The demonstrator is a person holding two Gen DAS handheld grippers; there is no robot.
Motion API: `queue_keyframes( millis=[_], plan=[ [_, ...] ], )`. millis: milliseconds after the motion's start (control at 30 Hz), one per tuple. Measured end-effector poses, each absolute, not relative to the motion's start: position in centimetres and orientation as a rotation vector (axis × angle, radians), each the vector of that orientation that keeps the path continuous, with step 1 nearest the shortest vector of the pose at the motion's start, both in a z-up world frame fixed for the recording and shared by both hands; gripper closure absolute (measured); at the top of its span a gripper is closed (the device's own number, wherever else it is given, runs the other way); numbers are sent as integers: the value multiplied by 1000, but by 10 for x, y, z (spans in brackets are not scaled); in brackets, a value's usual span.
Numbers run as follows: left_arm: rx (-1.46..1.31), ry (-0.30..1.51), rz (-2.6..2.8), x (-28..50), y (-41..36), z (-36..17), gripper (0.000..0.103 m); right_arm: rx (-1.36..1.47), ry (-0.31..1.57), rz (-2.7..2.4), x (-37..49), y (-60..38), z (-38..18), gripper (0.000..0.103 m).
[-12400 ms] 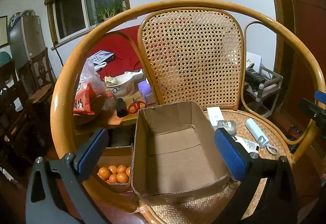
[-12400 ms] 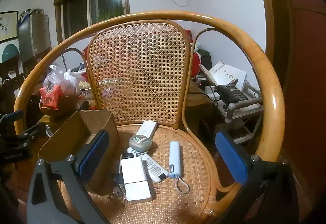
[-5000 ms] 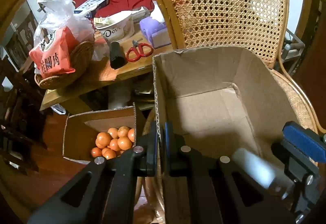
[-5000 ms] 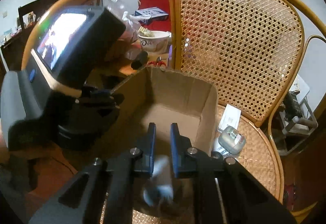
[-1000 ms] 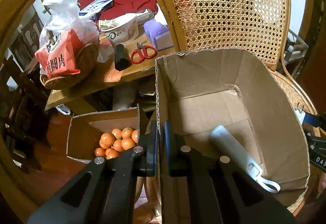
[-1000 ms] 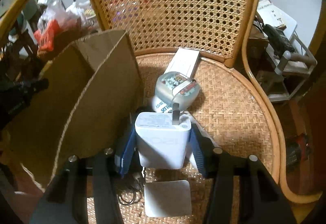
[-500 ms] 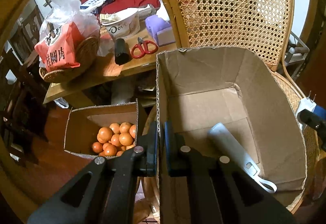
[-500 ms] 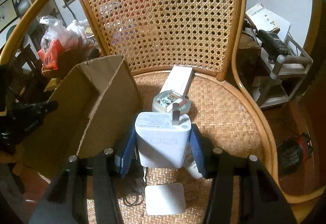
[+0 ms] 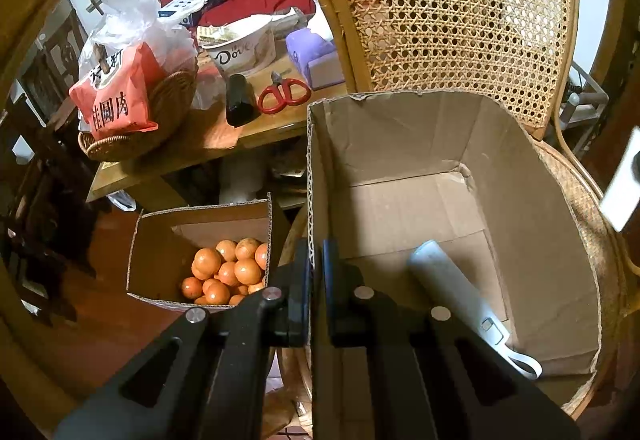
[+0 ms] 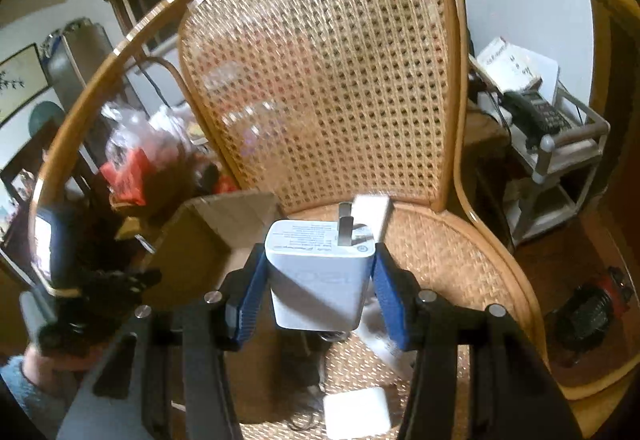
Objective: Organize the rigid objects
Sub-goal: 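Lift the white charger with the right gripper and carry it over the box, then lower the charger into the box and open the right gripper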
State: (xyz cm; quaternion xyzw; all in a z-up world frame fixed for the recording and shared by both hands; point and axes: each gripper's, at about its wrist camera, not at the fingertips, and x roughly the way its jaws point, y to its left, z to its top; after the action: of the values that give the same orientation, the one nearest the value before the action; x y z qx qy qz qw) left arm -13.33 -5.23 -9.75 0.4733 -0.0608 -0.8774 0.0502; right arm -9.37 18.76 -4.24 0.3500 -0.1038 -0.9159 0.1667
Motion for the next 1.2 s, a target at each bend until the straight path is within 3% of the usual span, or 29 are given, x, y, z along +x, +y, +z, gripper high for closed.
queue_keyframes(
  millis=[267,667,1200],
  plan=[
    [1440,-182,-2671,-133,-53,-97,98,870,-294,-2556,-72,166,-16,48],
    [1441,-183,-2671,-133,-52,-97,98,866,-209,-2447,-63,127,-27,48],
    [1441,-180,-2670,-133,-54,-97,98,960,81,-2436,-56,73,-58,48]
  ],
)
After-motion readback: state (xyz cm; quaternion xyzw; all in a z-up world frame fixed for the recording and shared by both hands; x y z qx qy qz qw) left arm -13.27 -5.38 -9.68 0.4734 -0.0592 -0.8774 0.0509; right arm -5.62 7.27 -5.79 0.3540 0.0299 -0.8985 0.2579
